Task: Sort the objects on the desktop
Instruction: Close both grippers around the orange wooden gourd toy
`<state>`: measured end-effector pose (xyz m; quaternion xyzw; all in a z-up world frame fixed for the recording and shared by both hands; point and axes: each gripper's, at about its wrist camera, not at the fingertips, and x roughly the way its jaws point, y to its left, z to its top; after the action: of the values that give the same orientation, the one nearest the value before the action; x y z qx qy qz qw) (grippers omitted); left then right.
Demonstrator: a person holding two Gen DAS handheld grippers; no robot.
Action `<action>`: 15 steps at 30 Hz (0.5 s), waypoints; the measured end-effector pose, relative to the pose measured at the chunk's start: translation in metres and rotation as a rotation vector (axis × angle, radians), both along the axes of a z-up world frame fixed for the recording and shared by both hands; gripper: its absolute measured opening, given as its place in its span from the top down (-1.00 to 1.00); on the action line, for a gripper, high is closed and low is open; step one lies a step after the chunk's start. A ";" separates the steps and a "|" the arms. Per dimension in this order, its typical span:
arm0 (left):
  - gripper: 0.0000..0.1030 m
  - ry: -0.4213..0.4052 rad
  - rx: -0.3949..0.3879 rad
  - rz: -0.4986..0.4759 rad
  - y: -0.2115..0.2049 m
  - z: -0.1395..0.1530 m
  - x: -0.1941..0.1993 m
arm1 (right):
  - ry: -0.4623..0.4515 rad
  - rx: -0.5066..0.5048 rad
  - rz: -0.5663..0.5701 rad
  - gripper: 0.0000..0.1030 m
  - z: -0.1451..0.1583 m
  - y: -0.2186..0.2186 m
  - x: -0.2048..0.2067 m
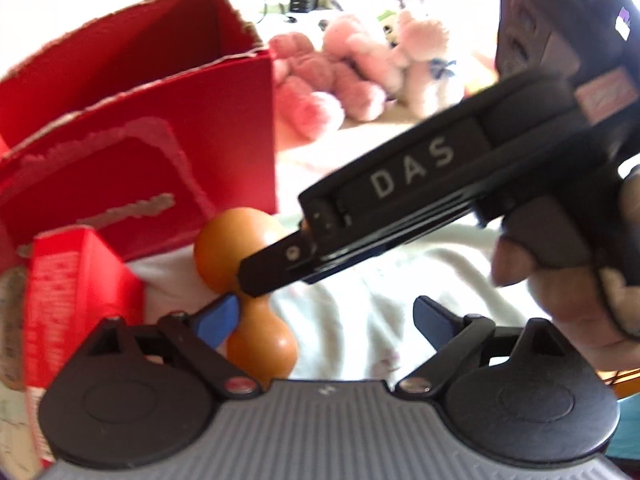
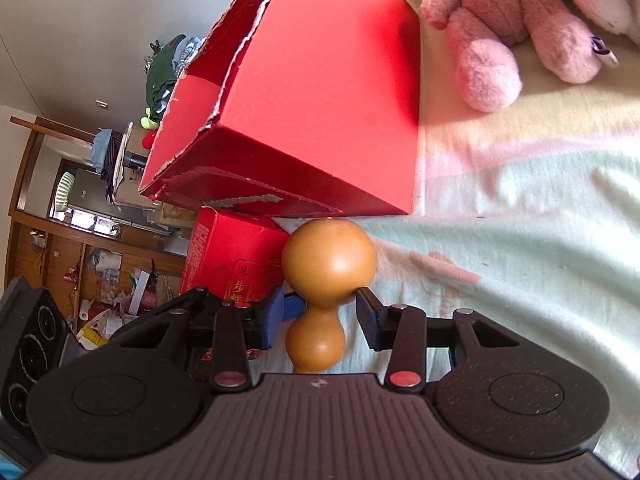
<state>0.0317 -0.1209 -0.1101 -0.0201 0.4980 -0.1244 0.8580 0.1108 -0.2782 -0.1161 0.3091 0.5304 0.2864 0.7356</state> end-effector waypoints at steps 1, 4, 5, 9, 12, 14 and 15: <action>-0.82 0.004 0.003 0.009 0.002 -0.002 0.001 | 0.000 -0.004 -0.001 0.15 0.000 0.001 0.000; -0.72 0.061 0.004 0.046 0.013 -0.013 0.004 | 0.004 -0.035 0.013 0.17 -0.002 0.003 0.002; -0.53 0.075 0.005 0.053 0.017 -0.016 0.003 | 0.006 -0.030 0.016 0.17 -0.003 0.005 0.003; -0.28 0.102 0.033 0.077 0.029 -0.024 -0.002 | 0.004 -0.012 0.039 0.18 -0.005 0.015 0.005; -0.20 0.101 0.035 0.091 0.034 -0.026 -0.002 | 0.002 -0.020 0.067 0.18 -0.006 0.027 0.008; -0.07 0.096 0.043 0.096 0.026 -0.024 -0.010 | -0.007 -0.027 0.080 0.19 -0.006 0.034 0.010; -0.04 0.096 0.044 0.095 0.023 -0.023 -0.013 | -0.012 -0.034 0.081 0.19 -0.006 0.036 0.010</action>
<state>0.0182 -0.0977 -0.1332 -0.0308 0.5397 -0.0713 0.8383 0.1212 -0.2419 -0.1220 0.2731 0.5430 0.3086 0.7317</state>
